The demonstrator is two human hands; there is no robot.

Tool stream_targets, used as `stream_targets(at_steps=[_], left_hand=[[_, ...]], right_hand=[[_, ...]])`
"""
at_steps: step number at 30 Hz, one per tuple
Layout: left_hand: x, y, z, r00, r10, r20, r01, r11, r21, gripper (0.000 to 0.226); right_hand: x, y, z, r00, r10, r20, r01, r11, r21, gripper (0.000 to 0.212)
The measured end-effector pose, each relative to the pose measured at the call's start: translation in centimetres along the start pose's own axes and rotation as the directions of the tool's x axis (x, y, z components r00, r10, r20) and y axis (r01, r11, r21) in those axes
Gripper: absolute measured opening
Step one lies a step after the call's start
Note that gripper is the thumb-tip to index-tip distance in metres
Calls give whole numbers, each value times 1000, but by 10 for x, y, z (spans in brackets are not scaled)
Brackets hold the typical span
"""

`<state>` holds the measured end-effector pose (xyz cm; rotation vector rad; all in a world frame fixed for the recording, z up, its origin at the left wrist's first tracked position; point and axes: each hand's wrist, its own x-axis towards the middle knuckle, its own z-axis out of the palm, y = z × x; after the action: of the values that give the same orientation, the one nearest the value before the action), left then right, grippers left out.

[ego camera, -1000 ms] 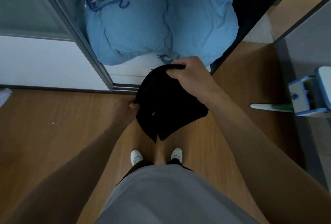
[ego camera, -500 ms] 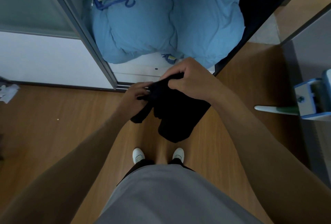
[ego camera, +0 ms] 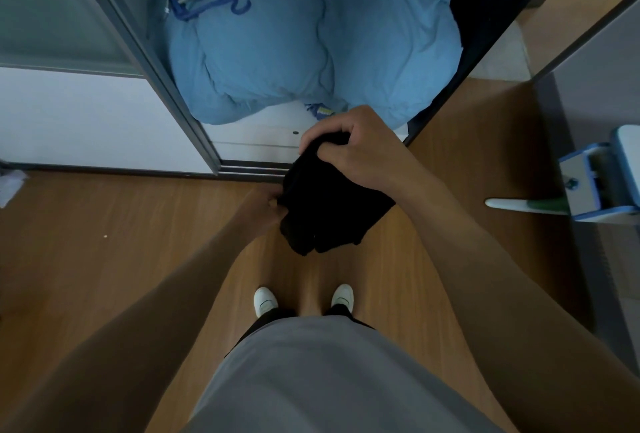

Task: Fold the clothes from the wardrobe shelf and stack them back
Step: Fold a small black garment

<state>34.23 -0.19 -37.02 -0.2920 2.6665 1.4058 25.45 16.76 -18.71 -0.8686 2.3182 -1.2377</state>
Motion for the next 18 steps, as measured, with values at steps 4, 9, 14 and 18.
stream_targets(at_steps=[4, 9, 14, 18], left_hand=[[-3, -25, 10, 988, -146, 55, 142, 987, 71, 15], [-10, -51, -6, 946, -232, -227, 257, 962, 89, 17], [-22, -66, -44, 849, -304, -432, 370, 926, 77, 23], [-23, -57, -67, 769, -375, -519, 453, 891, 28, 27]], right_hand=[[3, -5, 3, 999, -49, 8, 49, 999, -17, 25], [6, 8, -3, 990, 73, 118, -41, 965, -258, 17], [7, 20, -1, 946, 190, 262, -77, 919, -388, 19], [9, 24, 5, 927, 191, 324, -80, 942, -327, 18]])
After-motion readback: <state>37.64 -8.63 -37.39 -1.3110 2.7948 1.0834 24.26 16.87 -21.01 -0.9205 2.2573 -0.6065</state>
